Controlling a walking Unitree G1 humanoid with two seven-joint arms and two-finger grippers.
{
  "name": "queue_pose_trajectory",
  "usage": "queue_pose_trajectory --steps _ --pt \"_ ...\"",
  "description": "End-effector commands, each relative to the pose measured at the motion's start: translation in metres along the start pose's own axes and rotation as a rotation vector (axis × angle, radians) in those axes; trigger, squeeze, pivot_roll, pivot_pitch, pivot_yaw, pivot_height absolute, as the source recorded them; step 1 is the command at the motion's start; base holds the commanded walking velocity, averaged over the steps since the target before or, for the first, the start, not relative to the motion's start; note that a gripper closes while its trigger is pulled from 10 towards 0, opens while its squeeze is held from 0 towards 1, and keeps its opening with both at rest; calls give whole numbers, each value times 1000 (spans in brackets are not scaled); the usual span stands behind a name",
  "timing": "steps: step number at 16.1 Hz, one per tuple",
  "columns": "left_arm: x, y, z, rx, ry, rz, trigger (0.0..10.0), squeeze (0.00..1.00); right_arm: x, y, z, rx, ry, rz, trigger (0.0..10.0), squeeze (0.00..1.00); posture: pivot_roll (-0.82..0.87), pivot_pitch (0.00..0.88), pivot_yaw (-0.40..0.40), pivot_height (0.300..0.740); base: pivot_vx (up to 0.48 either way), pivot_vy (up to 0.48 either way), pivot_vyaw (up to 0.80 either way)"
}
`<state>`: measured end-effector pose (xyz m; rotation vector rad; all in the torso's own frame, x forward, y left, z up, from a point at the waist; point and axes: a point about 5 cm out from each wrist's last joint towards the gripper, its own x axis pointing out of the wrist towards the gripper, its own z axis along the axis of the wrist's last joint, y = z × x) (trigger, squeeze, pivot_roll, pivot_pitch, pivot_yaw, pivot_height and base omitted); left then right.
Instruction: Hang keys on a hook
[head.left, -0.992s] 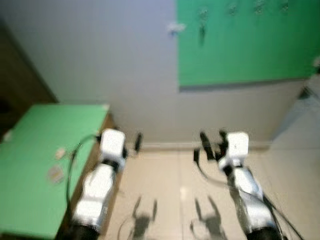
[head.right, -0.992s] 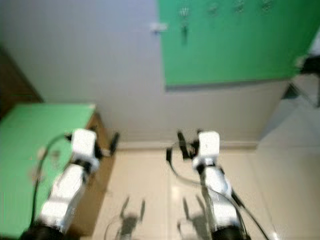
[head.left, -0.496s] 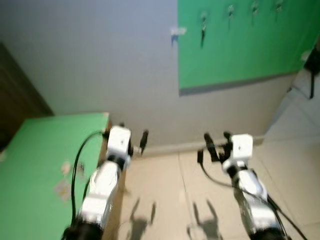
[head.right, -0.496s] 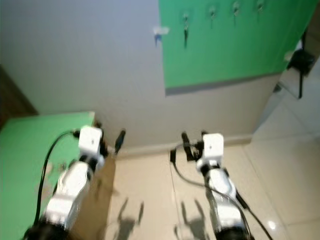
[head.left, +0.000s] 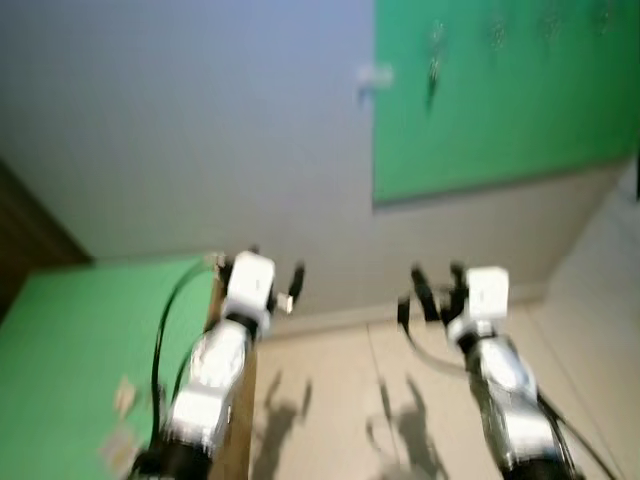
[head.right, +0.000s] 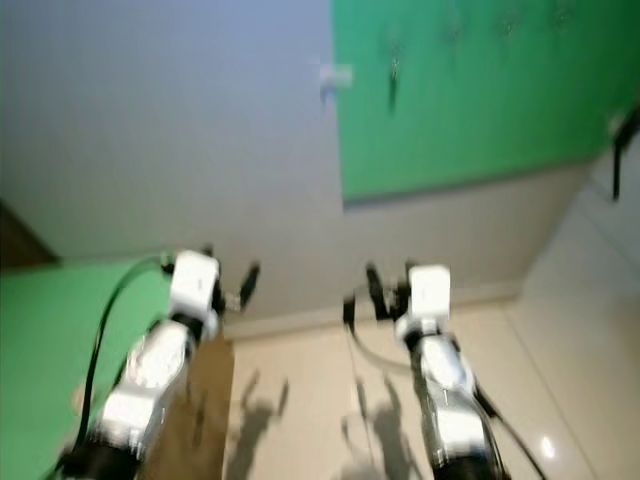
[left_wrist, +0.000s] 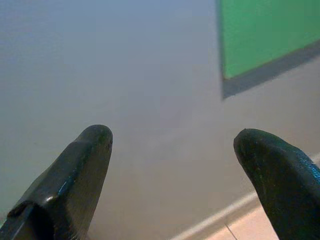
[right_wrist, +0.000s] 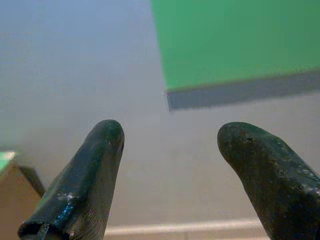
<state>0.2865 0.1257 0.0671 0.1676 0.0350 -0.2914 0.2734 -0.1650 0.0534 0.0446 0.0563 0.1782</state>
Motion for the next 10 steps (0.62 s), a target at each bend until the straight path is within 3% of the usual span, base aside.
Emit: queue_pose_trajectory --steps 1,10 --pt "-6 5 -9 0 44 15 10000 0 0 7 -3 25 12 18 10000 0 -226 0 117 740 0 0 744" --pt "-5 4 -8 -6 43 11 10000 0 1 5 -3 26 13 31 10000 0 -224 0 114 740 0 0 669"
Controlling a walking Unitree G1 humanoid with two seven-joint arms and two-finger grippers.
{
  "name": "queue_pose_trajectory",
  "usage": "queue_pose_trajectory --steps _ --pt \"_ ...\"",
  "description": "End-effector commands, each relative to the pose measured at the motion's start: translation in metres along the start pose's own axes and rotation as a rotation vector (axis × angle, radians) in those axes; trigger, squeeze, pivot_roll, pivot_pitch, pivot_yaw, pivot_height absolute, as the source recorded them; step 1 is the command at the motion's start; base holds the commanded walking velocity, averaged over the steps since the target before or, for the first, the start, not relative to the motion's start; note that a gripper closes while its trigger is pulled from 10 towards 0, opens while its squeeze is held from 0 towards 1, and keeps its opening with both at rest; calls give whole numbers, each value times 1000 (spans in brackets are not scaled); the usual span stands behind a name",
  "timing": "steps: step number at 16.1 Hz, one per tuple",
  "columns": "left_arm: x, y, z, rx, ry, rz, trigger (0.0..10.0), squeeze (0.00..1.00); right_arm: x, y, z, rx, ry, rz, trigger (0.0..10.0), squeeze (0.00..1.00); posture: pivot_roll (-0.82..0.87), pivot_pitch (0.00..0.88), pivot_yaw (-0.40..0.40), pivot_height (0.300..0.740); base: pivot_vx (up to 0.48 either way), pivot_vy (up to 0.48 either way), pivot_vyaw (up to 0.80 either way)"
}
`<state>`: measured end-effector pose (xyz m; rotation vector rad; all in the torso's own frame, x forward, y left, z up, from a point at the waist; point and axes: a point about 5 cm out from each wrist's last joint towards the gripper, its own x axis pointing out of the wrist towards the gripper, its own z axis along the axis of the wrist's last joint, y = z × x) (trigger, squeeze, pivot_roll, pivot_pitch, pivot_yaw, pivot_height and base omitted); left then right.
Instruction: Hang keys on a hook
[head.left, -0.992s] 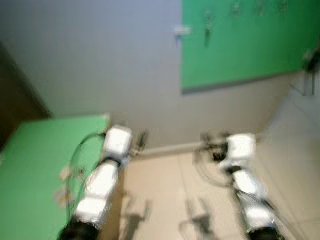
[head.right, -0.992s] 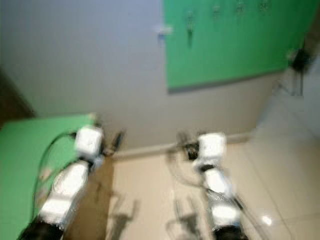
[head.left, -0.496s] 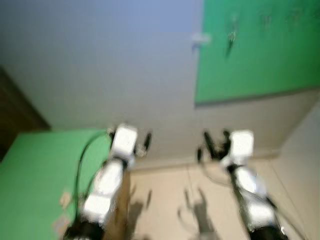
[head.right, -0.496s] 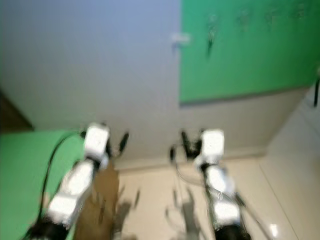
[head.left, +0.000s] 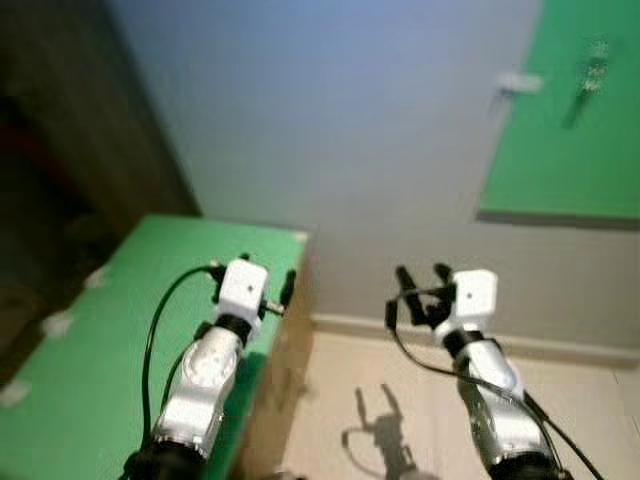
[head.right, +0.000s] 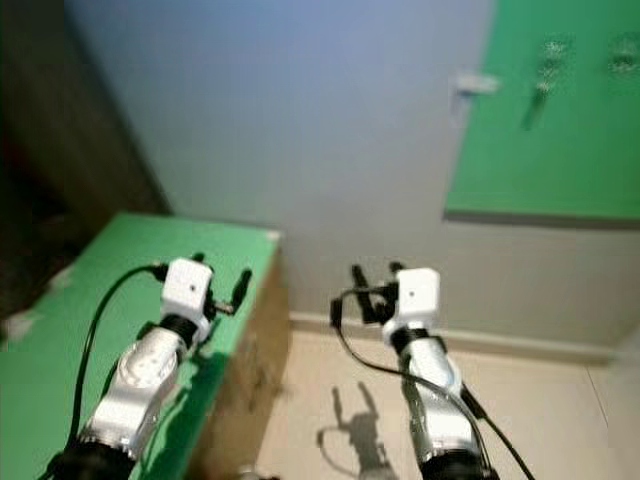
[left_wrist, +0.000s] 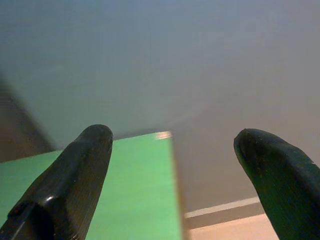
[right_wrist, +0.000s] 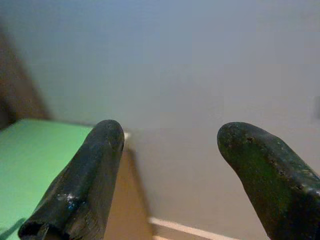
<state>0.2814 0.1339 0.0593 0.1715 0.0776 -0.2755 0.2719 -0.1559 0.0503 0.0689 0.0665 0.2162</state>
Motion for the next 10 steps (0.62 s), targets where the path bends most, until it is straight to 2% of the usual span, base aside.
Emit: queue_pose_trajectory --steps 1,6,7,10 --pt "1 -2 1 -2 -1 -1 10000 0 1 -4 1 1 4 -4 10000 0 -224 0 112 740 0 0 600" --pt "0 -15 2 7 -2 -22 10000 0 0 -4 1 -1 6 8 10000 0 -224 0 110 740 0 0 585" --pt "-1 -18 2 5 -6 -29 10000 0 0 -4 0 0 6 10 10000 0 -223 0 113 740 0 -262 569" --pt "-1 -19 2 6 -6 -35 10000 0 1 -3 0 1 7 13 10000 0 -220 0 115 740 0 -87 563"
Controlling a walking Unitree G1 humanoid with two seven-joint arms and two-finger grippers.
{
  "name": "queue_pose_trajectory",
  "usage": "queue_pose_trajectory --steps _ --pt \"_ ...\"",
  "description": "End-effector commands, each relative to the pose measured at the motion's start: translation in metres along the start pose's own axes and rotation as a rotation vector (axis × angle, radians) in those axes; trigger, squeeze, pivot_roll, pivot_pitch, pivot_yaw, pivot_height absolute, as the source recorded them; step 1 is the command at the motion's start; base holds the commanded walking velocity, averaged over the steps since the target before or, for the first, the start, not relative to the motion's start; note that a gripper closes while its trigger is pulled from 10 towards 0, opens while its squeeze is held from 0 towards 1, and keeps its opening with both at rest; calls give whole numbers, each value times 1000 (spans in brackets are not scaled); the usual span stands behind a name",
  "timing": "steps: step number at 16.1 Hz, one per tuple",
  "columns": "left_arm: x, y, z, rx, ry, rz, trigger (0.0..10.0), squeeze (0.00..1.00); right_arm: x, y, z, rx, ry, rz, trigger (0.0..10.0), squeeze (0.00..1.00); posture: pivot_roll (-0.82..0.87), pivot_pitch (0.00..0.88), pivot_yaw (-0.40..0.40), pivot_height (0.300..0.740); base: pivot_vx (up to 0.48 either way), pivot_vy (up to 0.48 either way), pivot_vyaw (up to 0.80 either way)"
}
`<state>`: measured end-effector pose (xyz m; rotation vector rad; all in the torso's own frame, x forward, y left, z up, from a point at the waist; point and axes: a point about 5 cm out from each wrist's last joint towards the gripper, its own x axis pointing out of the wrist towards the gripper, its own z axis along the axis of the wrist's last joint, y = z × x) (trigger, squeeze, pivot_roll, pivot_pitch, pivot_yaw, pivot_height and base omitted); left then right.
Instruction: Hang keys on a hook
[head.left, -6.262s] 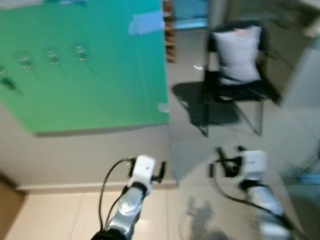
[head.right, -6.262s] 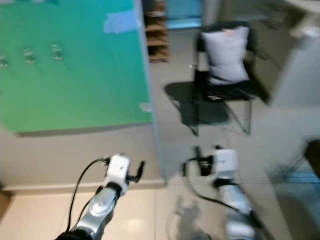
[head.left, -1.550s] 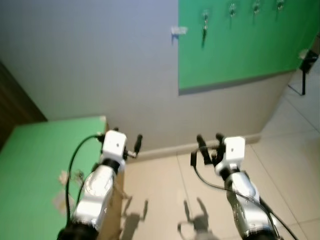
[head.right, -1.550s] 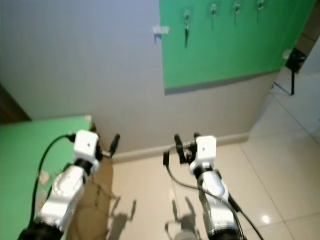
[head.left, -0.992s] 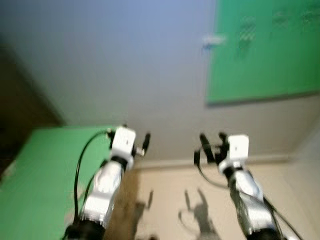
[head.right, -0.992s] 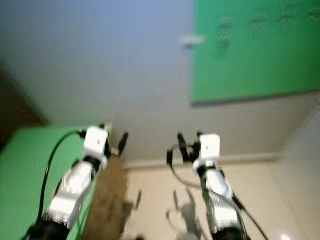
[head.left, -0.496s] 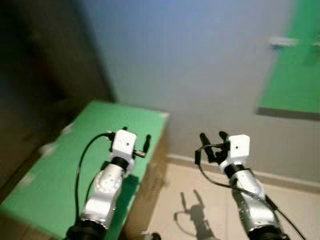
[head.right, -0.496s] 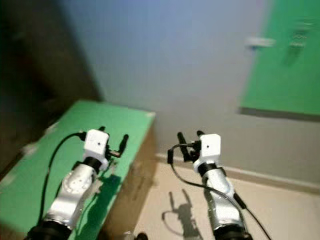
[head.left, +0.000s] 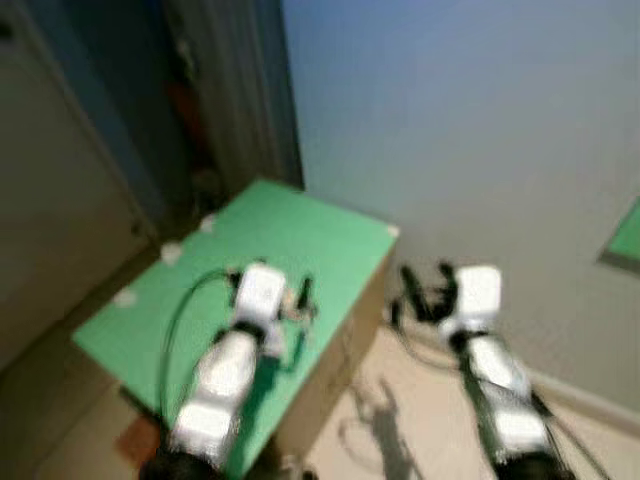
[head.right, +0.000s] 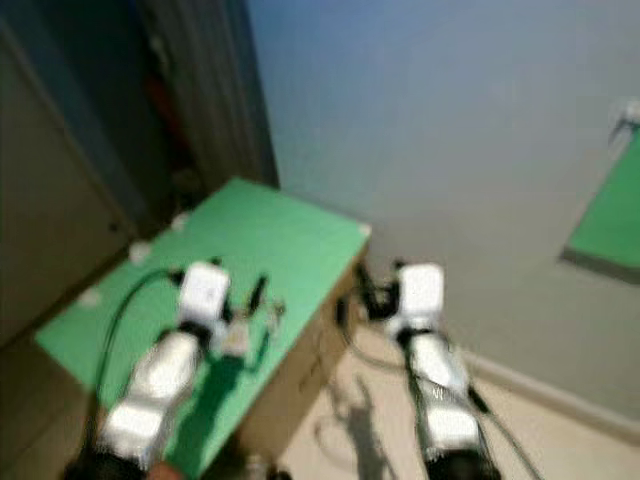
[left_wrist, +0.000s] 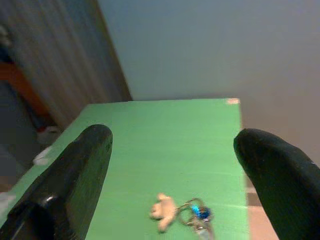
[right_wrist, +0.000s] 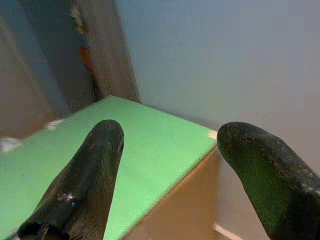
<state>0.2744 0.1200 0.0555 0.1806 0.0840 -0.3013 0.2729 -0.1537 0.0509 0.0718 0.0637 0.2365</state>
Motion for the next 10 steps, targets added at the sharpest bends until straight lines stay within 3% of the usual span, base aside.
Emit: queue_pose_trajectory --steps 1,10 --pt "2 -2 4 -1 -12 -8 10000 0 0 -4 0 -1 9 -7 10000 0 -220 0 116 740 0 0 556" --pt "2 -5 7 -4 -26 -2 10000 0 3 -3 0 -12 11 9 10000 0 -211 0 109 740 0 0 541"
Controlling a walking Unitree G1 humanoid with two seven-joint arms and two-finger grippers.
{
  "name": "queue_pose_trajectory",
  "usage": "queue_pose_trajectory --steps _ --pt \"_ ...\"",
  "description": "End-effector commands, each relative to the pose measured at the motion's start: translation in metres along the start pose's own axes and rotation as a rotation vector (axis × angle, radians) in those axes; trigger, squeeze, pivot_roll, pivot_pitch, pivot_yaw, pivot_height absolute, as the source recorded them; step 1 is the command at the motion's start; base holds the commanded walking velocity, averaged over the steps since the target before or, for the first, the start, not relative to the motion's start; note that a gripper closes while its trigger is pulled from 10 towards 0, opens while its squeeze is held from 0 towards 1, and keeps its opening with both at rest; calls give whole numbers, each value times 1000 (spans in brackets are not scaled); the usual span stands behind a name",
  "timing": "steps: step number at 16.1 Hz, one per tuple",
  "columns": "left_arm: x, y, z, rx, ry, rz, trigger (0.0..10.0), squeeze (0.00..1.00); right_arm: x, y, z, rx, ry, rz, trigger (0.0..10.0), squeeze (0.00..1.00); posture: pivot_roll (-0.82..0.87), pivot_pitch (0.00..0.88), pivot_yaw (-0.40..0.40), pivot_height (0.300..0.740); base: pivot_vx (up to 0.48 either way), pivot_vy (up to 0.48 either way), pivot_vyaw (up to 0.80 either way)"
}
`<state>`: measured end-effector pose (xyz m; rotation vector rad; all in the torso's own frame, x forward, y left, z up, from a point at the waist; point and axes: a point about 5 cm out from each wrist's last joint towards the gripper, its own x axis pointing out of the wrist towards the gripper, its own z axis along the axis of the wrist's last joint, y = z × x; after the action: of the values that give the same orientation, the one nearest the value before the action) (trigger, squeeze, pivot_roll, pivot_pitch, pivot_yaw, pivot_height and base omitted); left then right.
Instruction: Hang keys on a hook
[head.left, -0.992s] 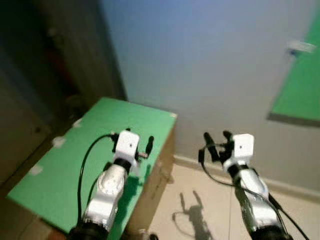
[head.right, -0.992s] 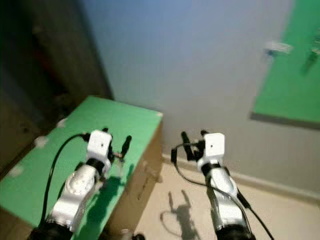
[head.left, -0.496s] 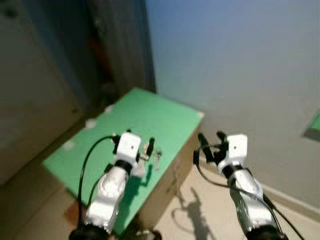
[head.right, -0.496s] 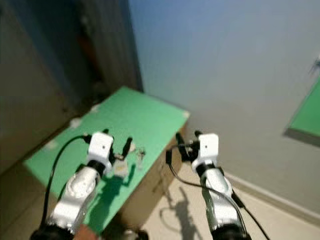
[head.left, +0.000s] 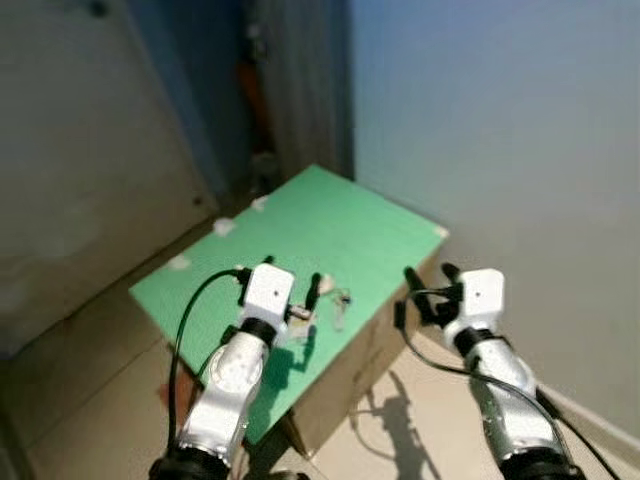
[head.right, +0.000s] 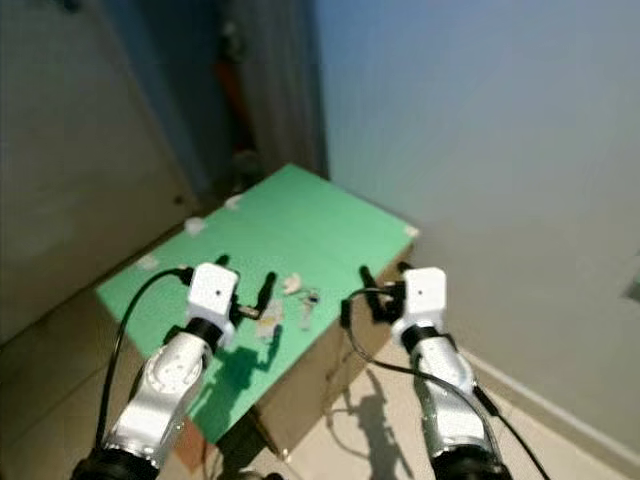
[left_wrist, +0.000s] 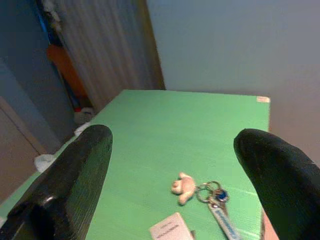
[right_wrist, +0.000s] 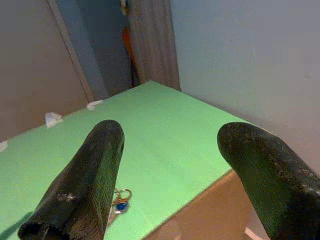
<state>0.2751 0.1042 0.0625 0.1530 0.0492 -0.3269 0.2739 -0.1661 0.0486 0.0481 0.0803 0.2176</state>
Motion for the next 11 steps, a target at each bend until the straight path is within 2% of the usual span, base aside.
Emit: queue_pose_trajectory --steps 1,11 --pt "-4 8 -3 16 17 23 10000 0 5 10 2 9 -8 31 10000 0 -209 0 107 740 0 0 519" --pt "-4 9 -4 10 17 49 10000 0 7 11 1 8 -6 44 10000 0 -204 0 105 740 0 0 499"
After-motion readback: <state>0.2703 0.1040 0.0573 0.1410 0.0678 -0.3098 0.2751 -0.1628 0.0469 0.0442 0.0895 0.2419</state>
